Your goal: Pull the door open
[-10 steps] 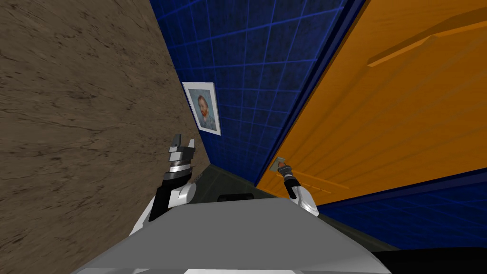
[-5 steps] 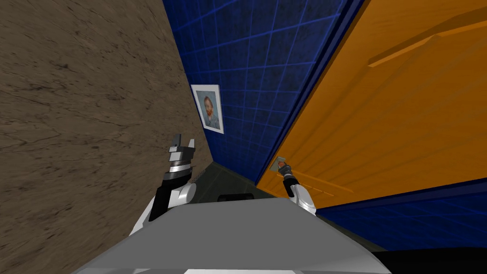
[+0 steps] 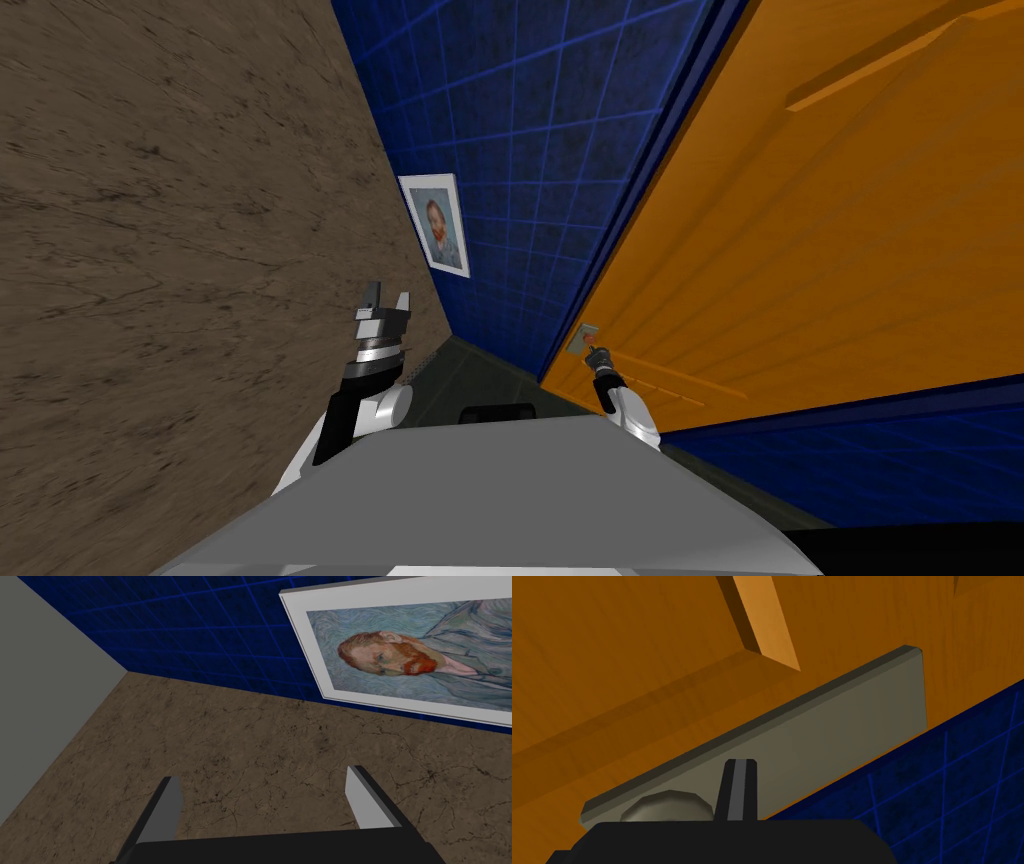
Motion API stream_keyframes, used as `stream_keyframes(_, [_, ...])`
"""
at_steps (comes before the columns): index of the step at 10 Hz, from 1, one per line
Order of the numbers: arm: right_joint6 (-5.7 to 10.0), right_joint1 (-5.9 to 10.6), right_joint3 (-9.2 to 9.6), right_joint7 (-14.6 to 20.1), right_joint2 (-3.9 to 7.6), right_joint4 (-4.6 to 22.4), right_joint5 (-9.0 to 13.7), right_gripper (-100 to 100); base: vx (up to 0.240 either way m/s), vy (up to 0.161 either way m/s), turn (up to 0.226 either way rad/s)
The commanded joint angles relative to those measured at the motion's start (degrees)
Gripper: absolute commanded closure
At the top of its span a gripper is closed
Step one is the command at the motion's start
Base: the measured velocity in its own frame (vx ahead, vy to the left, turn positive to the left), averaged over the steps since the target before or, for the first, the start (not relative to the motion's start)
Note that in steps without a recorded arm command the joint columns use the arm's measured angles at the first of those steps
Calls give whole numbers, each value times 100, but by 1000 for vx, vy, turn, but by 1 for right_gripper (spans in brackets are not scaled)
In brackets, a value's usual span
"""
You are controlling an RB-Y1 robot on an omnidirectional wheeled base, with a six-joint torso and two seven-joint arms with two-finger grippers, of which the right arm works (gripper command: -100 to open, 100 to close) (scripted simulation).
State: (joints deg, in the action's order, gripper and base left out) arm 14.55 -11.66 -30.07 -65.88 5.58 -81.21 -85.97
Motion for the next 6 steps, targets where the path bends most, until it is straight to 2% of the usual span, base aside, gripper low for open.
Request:
stream_keyframes(1, [70, 71, -6, 167, -38, 29, 217, -100, -47, 44, -74])
stream_keyframes(5, [269, 318, -43, 674, -155, 148, 947, -100, -83, 38, -84])
stream_keyframes(6, [269, 318, -43, 674, -155, 148, 977, -100, -58, 27, -28])
